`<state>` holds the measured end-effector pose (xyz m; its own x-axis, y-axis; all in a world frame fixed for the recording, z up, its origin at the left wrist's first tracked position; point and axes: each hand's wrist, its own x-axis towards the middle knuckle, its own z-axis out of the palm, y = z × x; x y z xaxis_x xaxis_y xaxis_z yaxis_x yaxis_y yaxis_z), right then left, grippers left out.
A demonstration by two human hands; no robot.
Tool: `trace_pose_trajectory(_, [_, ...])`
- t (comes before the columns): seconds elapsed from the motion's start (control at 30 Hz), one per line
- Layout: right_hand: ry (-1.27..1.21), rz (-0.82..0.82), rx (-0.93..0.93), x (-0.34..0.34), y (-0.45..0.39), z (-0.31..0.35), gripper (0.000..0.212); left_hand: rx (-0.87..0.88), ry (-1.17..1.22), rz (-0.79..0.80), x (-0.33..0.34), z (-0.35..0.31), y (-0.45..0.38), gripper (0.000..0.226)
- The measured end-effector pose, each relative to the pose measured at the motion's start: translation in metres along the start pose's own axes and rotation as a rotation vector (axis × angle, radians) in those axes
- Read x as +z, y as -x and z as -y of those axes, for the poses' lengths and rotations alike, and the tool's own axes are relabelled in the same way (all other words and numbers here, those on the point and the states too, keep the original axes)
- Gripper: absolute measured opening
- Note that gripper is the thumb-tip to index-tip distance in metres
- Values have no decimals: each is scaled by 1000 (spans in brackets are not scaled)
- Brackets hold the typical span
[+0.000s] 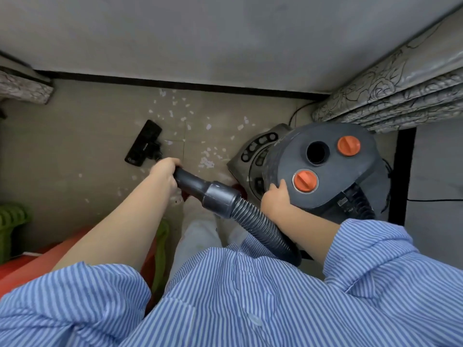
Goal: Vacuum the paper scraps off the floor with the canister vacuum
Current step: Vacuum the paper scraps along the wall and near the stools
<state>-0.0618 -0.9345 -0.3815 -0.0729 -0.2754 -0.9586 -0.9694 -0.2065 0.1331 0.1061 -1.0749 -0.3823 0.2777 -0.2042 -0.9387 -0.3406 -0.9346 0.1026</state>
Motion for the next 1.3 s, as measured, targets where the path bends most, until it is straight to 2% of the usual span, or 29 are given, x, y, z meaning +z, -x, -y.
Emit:
trace_pose_trajectory(0.1, [-37, 16, -10, 6, 2, -1, 46, -14, 56, 10, 0, 7, -10, 9])
trace_pose_trajectory(0.2, [-81, 49, -43, 6, -1, 1, 45, -11, 54, 23, -5, 7, -17, 11])
trace_pose_trajectory(0.3, [-161, 39, -62, 1, -4, 0, 43, 25, 45, -26, -8, 9, -31, 40])
trace_pose_trajectory(0.37, [-347, -57, -116, 2, 2, -10, 37, 55, 90, -63, -2, 6, -27, 61])
trace_pose_trajectory(0.43, [-711, -301, -107, 11, 13, -21, 28, 94, 117, -97, 8, 4, -19, 72])
trace_pose_trajectory(0.5, [-1099, -657, 177, 27, 29, -27, 22, 122, 81, -124, 19, 5, -13, 77])
trace_pose_trajectory(0.53, [-1266, -760, 388, 37, 38, -27, 22, 128, 39, -120, 23, 7, -10, 77])
trace_pose_trajectory(0.6, [-1595, -773, 800, 61, 43, -26, 19, 167, -197, -120, 30, 11, -9, 71])
trace_pose_trajectory(0.67, [-2038, -671, 1070, 82, 44, -27, 17, 217, -488, -61, 39, 17, -6, 61])
trace_pose_trajectory(0.7, [-2347, -618, 1118, 90, 42, -30, 17, 226, -611, -48, 44, 19, -1, 54])
trace_pose_trajectory(0.73, [-2687, -548, 1075, 96, 41, -36, 27, 253, -706, -55, 49, 21, 0, 50])
trace_pose_trajectory(0.77, [-3037, -509, 953, 100, 41, -42, 49, 311, -760, -71, 50, 24, 0, 49])
trace_pose_trajectory(0.8, [-3302, -545, 830, 104, 40, -49, 64, 341, -851, -59, 53, 27, 0, 50])
trace_pose_trajectory(0.87, [-3562, -674, 632, 107, 38, -65, 69, 389, -969, 21, 59, 34, 0, 51])
trace_pose_trajectory(0.93, [-3686, -861, 523, 107, 31, -79, 59, 463, -1043, 103, 63, 40, 1, 48])
trace_pose_trajectory(1.0, [-3744, -943, 613, 103, 25, -90, 52, 497, -1099, 143, 66, 48, 0, 49])
trace_pose_trajectory(1.13, [-3709, -795, 873, 95, 22, -104, 51, 516, -1101, 150, 71, 56, -4, 63])
trace_pose_trajectory(1.23, [-3507, -649, 866, 102, 21, -116, 48, 520, -1073, 117, 78, 57, -6, 66])
trace_pose_trajectory(1.3, [-3469, -624, 826, 110, 19, -127, 49, 520, -1075, 98, 82, 56, -10, 62])
